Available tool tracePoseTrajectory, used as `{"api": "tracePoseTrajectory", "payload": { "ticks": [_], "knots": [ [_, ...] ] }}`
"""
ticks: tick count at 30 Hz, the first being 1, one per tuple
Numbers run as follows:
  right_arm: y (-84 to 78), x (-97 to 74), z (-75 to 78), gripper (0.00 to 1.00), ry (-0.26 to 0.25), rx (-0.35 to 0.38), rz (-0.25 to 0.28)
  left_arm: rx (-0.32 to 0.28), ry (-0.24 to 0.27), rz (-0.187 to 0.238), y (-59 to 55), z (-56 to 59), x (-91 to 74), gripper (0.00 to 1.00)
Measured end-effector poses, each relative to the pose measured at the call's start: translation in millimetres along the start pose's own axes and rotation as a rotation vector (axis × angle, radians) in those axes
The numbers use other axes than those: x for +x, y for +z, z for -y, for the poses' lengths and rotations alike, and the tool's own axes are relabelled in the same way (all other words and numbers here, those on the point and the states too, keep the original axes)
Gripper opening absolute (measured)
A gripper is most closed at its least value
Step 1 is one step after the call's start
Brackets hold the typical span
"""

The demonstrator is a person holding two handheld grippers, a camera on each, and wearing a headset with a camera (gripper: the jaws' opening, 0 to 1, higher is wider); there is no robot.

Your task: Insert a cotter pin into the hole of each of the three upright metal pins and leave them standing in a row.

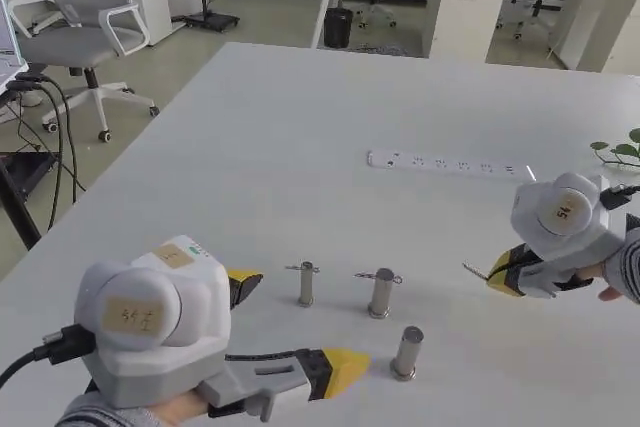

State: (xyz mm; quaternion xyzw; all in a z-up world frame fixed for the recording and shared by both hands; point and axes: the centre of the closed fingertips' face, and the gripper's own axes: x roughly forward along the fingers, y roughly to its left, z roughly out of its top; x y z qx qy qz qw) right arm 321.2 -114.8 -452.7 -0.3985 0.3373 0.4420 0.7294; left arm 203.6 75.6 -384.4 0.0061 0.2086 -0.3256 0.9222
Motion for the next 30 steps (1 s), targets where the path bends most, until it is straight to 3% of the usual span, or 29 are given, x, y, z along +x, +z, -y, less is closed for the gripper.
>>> {"api": "tracePoseTrajectory", "payload": {
  "ticks": [2,6,8,14,25,28,30],
  "knots": [
    [7.0,-4.4,-2.3,0.00,-0.017,0.018,0.045,0.005,-0.008,0.000,1.5,1.9,0.1,0.79],
    [14.6,-12.0,-11.4,0.00,-0.040,0.000,0.085,0.014,-0.025,-0.007,4.0,6.6,1.3,0.75],
    [24.2,-14.9,-18.1,0.00,-0.033,0.044,0.151,0.013,-0.033,-0.007,6.0,9.1,2.2,0.74],
    [31.0,-24.0,-28.3,0.00,-0.047,0.039,0.208,0.036,-0.071,-0.009,11.9,20.0,7.5,0.66],
    [47.1,-38.3,-52.7,0.00,-0.077,-0.124,0.263,0.015,-0.111,-0.051,15.8,31.7,28.0,0.51],
    [52.6,-40.9,-61.9,0.00,-0.072,-0.138,0.283,0.009,-0.124,-0.063,16.6,36.9,32.6,0.48],
    [58.0,-42.9,-67.9,0.00,-0.079,-0.214,0.292,0.004,-0.127,-0.065,17.6,38.3,35.2,0.43]
  ]
}}
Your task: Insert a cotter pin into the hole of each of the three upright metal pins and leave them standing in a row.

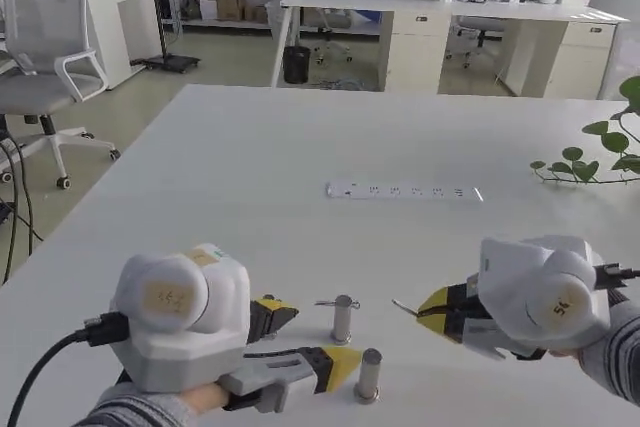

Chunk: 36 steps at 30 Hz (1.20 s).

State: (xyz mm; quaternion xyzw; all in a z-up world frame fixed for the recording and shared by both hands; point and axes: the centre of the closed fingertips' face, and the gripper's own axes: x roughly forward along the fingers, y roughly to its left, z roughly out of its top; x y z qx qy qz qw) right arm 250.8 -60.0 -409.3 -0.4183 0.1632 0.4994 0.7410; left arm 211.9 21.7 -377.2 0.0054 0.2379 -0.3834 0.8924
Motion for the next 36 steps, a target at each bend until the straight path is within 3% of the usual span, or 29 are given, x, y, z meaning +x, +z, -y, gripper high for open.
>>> {"api": "tracePoseTrajectory", "payload": {
  "ticks": [3,7,12,23,36],
  "knots": [
    [5.9,-0.3,-8.3,0.00,0.013,-0.021,0.008,-0.027,-0.018,-0.003,1.5,3.6,5.0,0.41],
    [14.7,-0.8,-14.7,0.00,0.016,-0.104,0.019,-0.039,-0.041,-0.039,-2.3,9.3,10.8,0.36],
    [29.1,-2.3,-23.2,0.00,0.030,-0.192,0.039,-0.120,-0.052,-0.053,-4.1,9.7,16.2,0.25],
    [52.9,-1.0,-32.3,0.00,0.044,-0.251,0.085,-0.202,-0.104,-0.028,2.6,16.9,18.9,0.13],
    [68.2,0.3,-34.2,0.00,0.043,-0.273,0.117,-0.200,-0.110,-0.009,3.7,16.8,16.1,0.05]
  ]
}}
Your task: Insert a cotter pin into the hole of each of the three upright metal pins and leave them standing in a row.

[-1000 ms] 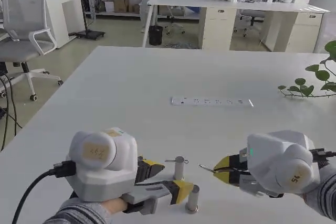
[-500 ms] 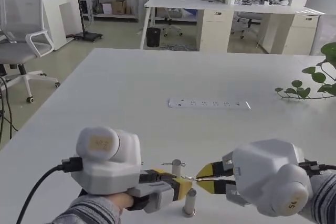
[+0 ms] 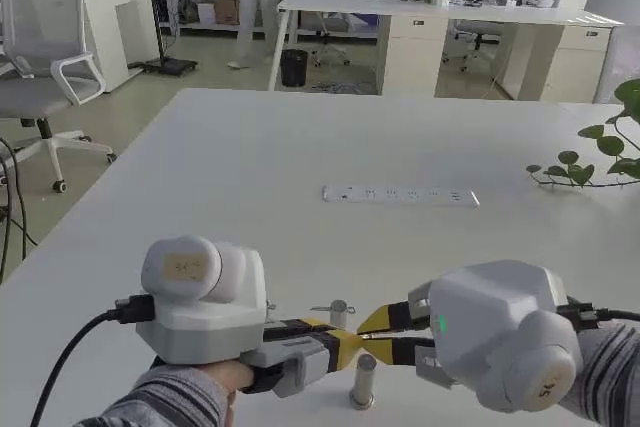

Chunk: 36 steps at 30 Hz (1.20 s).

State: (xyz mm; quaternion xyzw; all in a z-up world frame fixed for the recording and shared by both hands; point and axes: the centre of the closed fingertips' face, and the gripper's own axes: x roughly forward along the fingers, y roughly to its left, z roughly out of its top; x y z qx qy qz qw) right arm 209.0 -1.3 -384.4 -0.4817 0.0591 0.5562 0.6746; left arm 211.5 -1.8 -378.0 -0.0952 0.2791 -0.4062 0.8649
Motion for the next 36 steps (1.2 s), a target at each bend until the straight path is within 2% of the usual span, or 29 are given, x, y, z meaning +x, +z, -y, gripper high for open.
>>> {"api": "tracePoseTrajectory", "payload": {
  "ticks": [5,12,17,20,25,30,32,35,36],
  "knots": [
    [4.1,0.4,-0.5,0.00,-0.001,-0.005,0.008,-0.008,0.001,0.009,1.1,-1.4,-1.2,0.00],
    [5.2,1.6,-1.4,0.00,-0.008,-0.005,0.012,0.000,0.005,0.002,-0.8,-1.7,-1.9,0.00],
    [5.4,1.9,0.6,0.00,-0.017,0.011,0.011,0.067,0.017,0.017,0.5,-0.7,-2.0,0.00],
    [4.9,1.7,0.9,0.00,-0.013,0.033,0.013,0.090,0.011,0.006,0.6,-1.2,-2.0,0.00],
    [4.9,0.3,2.4,0.00,-0.002,0.134,0.037,0.138,0.003,0.010,2.5,0.1,-2.0,0.00],
    [3.5,0.1,0.5,0.00,0.018,0.298,0.072,0.181,-0.015,0.001,0.6,1.3,-3.2,0.00],
    [1.7,-0.3,-0.6,0.00,0.026,0.355,0.076,0.219,-0.021,-0.009,-0.9,1.3,-4.0,0.00],
    [-0.6,-2.2,-3.0,0.01,0.055,0.479,0.094,0.260,-0.024,-0.027,-4.5,-0.3,-6.9,0.00],
    [-0.4,-2.6,-6.1,0.02,0.081,0.513,0.101,0.262,-0.027,-0.024,-4.8,-0.5,-7.8,0.00]
  ]
}}
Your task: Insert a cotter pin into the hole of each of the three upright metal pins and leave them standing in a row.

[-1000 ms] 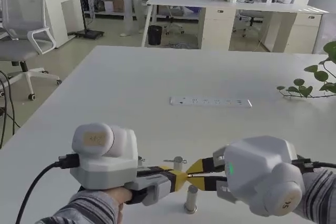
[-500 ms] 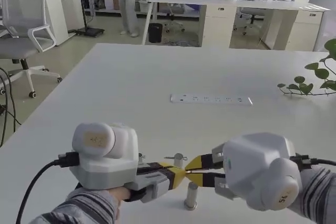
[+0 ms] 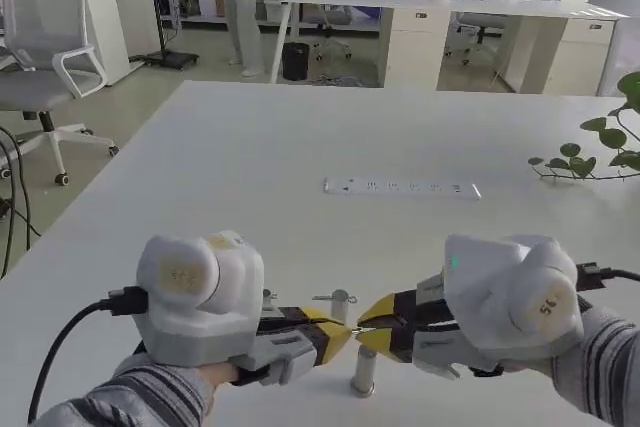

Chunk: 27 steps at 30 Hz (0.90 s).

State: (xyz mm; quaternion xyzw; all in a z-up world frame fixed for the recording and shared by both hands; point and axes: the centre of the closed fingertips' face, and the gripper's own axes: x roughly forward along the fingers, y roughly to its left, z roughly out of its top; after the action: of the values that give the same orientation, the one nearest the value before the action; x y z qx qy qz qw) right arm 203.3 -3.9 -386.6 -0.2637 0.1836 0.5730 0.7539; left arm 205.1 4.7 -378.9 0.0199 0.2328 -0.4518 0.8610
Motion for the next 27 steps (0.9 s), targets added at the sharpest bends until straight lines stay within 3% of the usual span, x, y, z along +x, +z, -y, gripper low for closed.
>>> {"api": "tracePoseTrajectory", "payload": {
  "ticks": [3,7,12,16,22,27],
  "knots": [
    [-5.0,-2.4,-4.0,0.09,0.036,0.108,-0.001,0.033,-0.012,0.000,-1.4,0.1,-3.8,0.00],
    [-2.9,-7.6,-10.5,0.08,0.093,0.236,0.044,0.076,-0.045,-0.004,-3.4,4.1,-8.5,0.00],
    [0.1,-12.9,-17.1,0.11,0.154,0.345,0.086,0.089,-0.092,-0.014,-8.0,10.9,-12.5,0.00],
    [3.2,-15.7,-23.7,0.12,0.204,0.407,0.116,0.092,-0.133,-0.008,-10.4,19.2,-15.1,0.00],
    [3.6,-17.6,-35.9,0.12,0.270,0.420,0.127,0.096,-0.178,-0.004,-13.1,28.7,-18.6,0.00],
    [3.5,-18.4,-44.7,0.11,0.315,0.420,0.122,0.113,-0.228,0.010,-8.7,39.8,-23.2,0.00]
  ]
}}
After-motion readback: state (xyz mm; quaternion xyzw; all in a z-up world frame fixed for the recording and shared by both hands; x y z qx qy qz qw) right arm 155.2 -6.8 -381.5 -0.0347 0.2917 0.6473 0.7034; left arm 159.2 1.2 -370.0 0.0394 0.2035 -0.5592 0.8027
